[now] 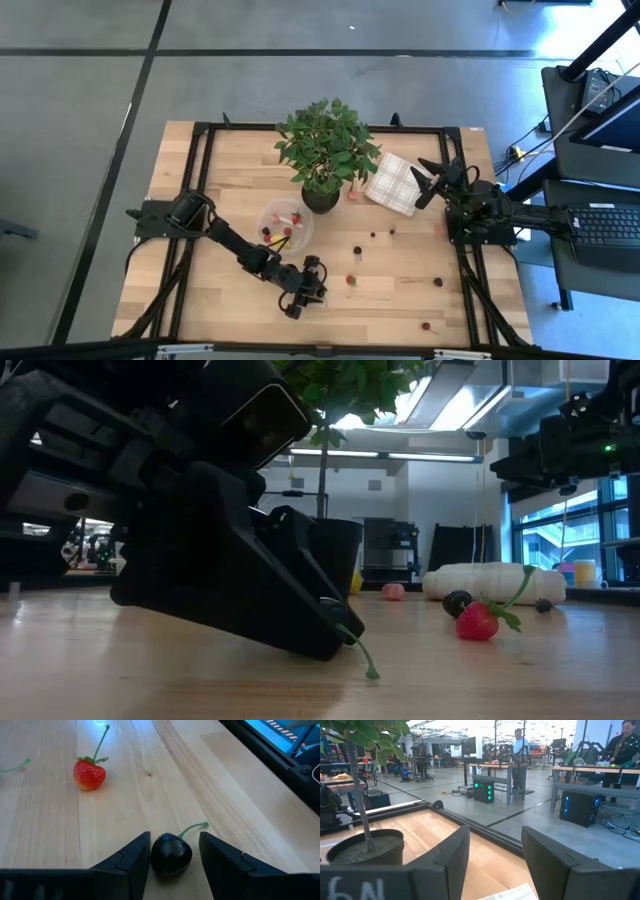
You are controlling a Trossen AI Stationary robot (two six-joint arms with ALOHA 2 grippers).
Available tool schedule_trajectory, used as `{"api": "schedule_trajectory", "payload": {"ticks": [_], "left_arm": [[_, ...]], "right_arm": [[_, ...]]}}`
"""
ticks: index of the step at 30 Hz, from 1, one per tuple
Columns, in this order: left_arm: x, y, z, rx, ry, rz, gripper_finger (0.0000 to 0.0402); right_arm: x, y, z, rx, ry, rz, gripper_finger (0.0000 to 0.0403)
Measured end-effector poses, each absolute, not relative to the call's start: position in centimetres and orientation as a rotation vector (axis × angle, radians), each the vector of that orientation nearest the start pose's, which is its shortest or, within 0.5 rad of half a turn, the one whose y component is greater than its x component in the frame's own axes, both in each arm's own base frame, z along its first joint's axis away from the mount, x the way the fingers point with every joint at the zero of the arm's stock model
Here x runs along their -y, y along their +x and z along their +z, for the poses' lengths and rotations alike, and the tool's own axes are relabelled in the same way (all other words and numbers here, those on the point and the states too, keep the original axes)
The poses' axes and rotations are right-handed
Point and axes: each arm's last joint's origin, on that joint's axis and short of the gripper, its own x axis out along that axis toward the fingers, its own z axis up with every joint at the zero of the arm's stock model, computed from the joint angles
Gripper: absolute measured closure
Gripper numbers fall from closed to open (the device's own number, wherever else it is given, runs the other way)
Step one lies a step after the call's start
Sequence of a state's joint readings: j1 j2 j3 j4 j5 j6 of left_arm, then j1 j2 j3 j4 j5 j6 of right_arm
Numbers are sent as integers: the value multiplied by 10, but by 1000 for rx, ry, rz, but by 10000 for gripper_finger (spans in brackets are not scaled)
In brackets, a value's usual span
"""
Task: Pick and placing Produce into tupperware
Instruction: Put the bottom black cherry into the transparent bin
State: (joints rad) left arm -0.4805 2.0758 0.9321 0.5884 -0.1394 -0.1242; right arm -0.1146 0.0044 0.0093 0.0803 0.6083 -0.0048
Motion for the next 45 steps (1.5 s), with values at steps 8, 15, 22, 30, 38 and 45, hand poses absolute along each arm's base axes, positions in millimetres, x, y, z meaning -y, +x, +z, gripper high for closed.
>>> {"api": "schedule_trajectory", "payload": {"ticks": [8,15,22,30,38,45], "left_arm": [[175,344,86,-550,50,-298,298],[174,343,90,-557,53,-297,285],[171,338,119,-566,63,-281,296],[149,306,172,-719,168,-111,291],[120,269,217,-784,211,111,301],[92,263,216,-887,237,255,287]], "right_arm": [[27,89,174,83,16,-723,221],[27,89,174,83,16,-723,221],[27,89,173,78,13,-723,221],[27,89,173,78,14,-723,221],[27,89,173,78,15,-723,221],[27,89,173,79,16,-723,221]]}}
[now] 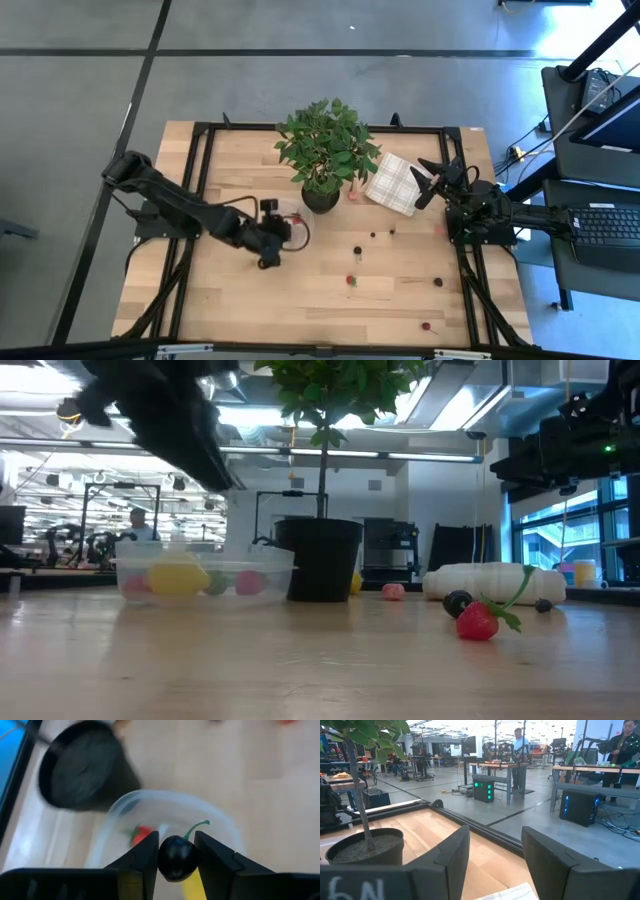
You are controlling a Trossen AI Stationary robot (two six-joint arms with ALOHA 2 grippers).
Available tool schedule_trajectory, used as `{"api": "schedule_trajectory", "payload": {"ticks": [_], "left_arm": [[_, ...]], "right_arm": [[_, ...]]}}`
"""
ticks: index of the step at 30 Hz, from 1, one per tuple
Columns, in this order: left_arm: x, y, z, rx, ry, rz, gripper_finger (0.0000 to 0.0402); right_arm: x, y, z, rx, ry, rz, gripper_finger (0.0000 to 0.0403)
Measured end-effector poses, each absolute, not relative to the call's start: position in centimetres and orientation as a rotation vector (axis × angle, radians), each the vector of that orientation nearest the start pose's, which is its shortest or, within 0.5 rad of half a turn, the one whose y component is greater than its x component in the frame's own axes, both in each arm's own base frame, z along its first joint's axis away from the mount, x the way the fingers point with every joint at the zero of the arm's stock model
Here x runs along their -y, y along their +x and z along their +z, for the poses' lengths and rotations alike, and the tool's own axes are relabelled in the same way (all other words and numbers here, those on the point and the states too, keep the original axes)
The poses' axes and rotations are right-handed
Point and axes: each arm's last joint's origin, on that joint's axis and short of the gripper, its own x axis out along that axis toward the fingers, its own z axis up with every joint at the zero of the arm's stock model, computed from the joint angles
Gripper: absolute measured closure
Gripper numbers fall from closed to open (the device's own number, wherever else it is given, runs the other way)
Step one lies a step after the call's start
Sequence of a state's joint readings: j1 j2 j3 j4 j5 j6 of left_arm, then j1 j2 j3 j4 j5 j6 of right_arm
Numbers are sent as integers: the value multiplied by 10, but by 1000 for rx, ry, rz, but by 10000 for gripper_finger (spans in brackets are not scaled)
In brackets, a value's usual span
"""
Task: Pick and placing Produce into tupperware
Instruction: Put the bottom black cherry into the transparent bin
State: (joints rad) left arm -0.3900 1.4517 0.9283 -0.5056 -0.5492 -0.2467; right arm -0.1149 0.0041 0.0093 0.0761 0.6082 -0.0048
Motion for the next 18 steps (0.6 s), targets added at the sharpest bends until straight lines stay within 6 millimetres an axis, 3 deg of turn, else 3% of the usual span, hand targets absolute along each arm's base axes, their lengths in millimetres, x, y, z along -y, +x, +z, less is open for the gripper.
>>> {"api": "schedule_trajectory", "payload": {"ticks": [9,18], "left_arm": [[46,254,178,-1002,163,430,297],[32,244,155,-988,47,493,278]], "right_arm": [[27,89,173,80,18,-723,221],[27,89,173,80,17,-722,221]]}}
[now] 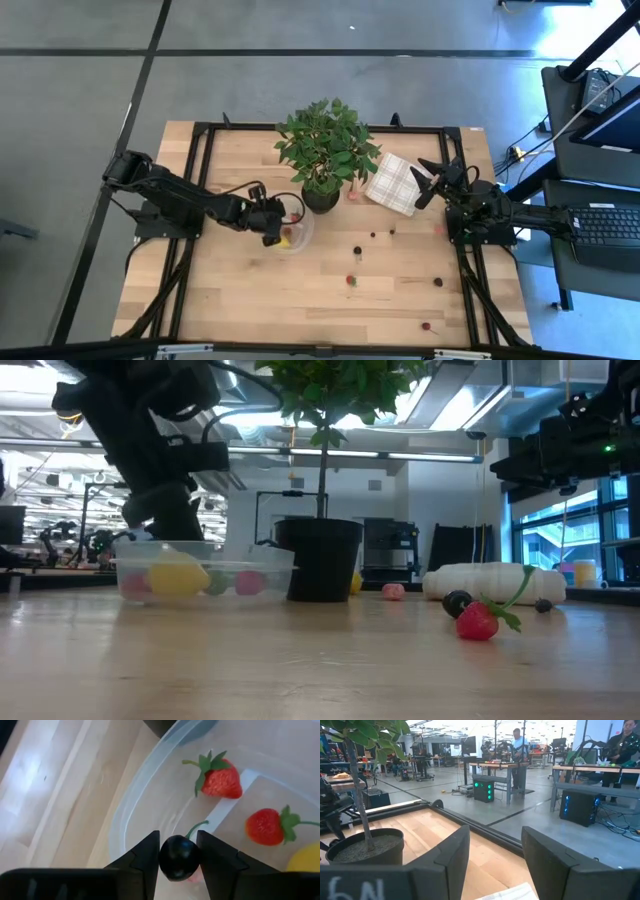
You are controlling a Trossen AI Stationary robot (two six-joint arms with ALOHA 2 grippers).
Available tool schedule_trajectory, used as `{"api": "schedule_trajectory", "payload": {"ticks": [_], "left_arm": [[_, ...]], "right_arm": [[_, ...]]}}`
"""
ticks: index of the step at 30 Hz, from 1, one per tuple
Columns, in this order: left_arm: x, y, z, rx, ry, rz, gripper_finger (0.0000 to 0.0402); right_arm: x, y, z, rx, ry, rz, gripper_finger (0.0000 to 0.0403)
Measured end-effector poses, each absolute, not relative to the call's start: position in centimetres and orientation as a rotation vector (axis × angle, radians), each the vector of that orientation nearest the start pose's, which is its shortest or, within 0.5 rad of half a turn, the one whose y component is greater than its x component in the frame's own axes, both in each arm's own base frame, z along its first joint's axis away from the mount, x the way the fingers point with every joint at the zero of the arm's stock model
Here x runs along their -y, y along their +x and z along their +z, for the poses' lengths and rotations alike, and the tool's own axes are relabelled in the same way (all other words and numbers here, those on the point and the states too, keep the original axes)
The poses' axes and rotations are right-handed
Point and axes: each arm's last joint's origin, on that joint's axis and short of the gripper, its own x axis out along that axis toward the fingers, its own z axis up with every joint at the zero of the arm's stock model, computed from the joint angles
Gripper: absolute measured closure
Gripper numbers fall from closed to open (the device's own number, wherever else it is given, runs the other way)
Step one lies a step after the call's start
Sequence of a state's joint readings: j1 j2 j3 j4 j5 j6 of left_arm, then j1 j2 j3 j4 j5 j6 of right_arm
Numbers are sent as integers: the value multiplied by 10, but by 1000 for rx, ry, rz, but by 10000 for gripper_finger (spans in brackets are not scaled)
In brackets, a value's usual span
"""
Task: Pick and placing Produce into tupperware
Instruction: Put the bottom black cherry into the transparent bin, then put the red strawberry into the transparent bin
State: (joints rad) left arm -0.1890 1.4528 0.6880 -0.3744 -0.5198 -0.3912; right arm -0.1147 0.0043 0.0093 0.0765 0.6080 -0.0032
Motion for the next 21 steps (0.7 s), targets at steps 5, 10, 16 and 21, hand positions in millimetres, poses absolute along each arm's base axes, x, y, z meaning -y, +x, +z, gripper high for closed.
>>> {"api": "schedule_trajectory", "payload": {"ticks": [5,10,16,21], "left_arm": [[33,247,156,-962,36,489,282],[33,249,158,-932,22,485,279],[33,249,157,-935,23,484,276],[34,249,157,-936,16,475,276]], "right_arm": [[27,89,173,80,17,-722,221],[27,89,173,80,17,-723,221],[27,89,173,80,17,-723,221],[27,89,173,79,17,-723,221]]}}
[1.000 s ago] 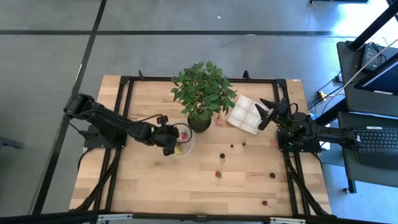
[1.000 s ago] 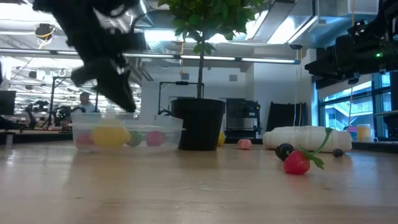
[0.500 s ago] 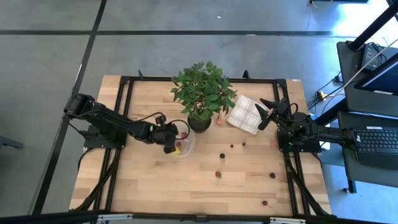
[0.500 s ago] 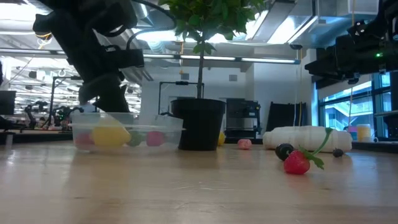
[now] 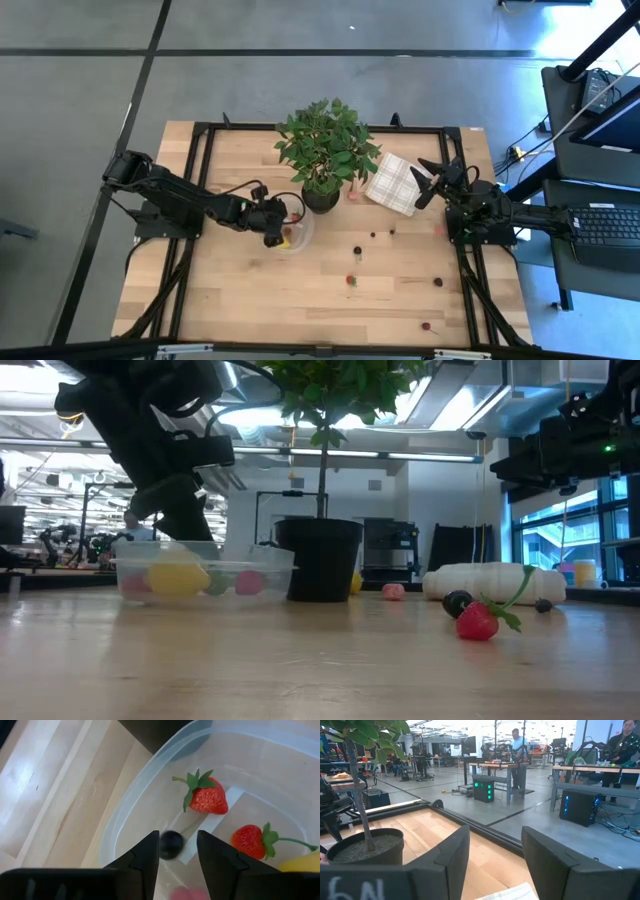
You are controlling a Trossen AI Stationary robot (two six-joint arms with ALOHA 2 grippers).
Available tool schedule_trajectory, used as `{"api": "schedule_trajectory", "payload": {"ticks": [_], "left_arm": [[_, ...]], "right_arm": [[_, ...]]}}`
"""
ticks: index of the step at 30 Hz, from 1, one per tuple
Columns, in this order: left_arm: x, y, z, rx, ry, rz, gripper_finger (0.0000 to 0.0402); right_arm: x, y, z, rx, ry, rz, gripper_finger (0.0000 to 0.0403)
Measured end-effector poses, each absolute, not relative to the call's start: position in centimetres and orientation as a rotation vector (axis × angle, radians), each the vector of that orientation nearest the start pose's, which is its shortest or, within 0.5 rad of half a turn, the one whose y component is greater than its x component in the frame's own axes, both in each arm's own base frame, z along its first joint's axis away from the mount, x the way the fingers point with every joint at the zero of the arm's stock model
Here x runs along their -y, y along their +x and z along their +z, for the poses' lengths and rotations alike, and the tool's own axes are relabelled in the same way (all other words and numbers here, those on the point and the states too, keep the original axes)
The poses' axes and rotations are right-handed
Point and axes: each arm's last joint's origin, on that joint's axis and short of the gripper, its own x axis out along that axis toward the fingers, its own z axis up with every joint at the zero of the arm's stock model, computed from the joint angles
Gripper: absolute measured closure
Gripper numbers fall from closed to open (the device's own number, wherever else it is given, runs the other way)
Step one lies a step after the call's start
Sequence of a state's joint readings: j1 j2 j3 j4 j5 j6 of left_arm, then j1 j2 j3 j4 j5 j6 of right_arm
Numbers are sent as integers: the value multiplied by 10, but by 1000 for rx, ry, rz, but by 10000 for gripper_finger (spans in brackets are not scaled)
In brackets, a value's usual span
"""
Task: Pick and placing Produce into tupperware
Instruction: Put the red strawberry into the transparent bin
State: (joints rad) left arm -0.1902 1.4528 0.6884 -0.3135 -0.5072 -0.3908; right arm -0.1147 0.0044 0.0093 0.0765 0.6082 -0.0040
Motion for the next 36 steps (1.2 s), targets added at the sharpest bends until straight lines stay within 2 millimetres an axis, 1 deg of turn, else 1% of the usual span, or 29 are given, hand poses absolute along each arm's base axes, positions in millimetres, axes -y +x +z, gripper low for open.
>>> {"api": "schedule_trajectory", "payload": {"ticks": [7,11,14,17,19,23,24,26,30,34,36], "left_arm": [[35,251,159,-922,12,468,276],[45,253,174,-867,51,409,276],[52,250,189,-790,43,377,276],[59,242,208,-709,20,329,276],[62,233,220,-644,-10,261,275],[62,210,231,-454,-81,88,275],[61,204,231,-395,-100,42,276],[57,191,225,-288,-138,-35,275],[48,169,201,-120,-196,-102,276],[41,151,174,-65,-221,-99,276],[38,146,165,-45,-225,-98,276]], "right_arm": [[27,89,173,79,16,-722,221],[27,89,173,79,16,-722,221],[27,89,173,79,16,-723,221],[27,89,173,79,16,-722,221],[27,89,173,79,16,-722,221],[27,89,173,80,17,-723,221],[27,89,173,79,16,-723,221],[27,89,173,79,17,-723,221],[27,89,173,80,18,-723,221],[27,89,173,82,21,-722,221],[27,89,173,90,41,-722,221]]}}
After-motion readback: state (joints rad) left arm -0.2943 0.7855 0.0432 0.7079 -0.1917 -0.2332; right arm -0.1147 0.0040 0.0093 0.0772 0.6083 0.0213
